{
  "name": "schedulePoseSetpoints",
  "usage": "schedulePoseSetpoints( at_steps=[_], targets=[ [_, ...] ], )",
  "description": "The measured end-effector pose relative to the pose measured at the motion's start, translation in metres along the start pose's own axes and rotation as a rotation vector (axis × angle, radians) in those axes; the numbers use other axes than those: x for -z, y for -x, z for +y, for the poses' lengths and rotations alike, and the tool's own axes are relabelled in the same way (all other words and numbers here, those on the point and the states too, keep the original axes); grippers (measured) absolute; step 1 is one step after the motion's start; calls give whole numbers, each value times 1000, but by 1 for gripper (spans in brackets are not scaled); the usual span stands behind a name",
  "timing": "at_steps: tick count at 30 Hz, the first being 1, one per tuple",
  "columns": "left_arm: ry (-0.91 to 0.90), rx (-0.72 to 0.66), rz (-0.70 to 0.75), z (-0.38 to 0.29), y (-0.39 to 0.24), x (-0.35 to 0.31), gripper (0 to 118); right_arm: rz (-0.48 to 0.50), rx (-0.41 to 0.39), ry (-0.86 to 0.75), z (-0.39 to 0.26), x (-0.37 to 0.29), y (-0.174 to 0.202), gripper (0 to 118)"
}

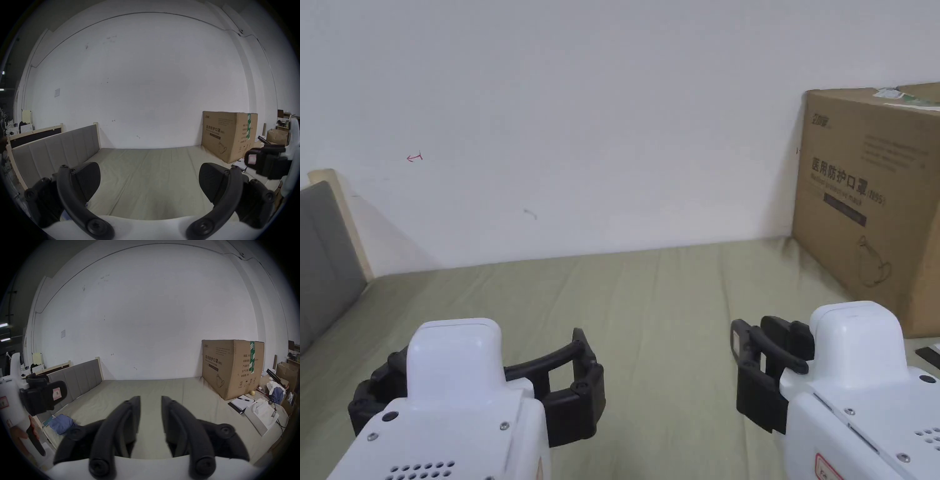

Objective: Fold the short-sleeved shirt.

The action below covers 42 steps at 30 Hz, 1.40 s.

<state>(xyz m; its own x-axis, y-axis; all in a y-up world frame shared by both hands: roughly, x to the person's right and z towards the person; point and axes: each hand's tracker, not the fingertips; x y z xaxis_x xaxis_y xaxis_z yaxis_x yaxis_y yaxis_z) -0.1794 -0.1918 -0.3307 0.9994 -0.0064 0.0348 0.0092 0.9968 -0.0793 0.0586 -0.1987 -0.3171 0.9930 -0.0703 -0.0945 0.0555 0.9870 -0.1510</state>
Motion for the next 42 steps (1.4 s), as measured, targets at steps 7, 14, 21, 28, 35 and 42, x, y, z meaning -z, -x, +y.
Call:
schedulePoseSetpoints(
  at_steps=[7, 14, 21, 28, 35, 42],
  targets=[
    [64, -128, -97, 11, 7, -4, 118, -12, 5, -11, 0, -8, -5, 118],
    [76, 53, 12, 9, -8, -11, 118, -31, 20, -13, 5, -6, -10, 118],
    [70, 27, -16, 7, -9, -15, 118, -50, -3, -9, 6, -1, -10, 118],
    [73, 1, 5, 8, 0, -15, 118, -60, -5, 6, 6, 4, -12, 118],
    [108, -36, 45, 8, 9, -17, 118, -85, -2, 12, 4, 7, -20, 118],
    [127, -32, 14, 7, 2, -13, 118, -87, 7, 33, 1, 13, -22, 118]
  ],
)
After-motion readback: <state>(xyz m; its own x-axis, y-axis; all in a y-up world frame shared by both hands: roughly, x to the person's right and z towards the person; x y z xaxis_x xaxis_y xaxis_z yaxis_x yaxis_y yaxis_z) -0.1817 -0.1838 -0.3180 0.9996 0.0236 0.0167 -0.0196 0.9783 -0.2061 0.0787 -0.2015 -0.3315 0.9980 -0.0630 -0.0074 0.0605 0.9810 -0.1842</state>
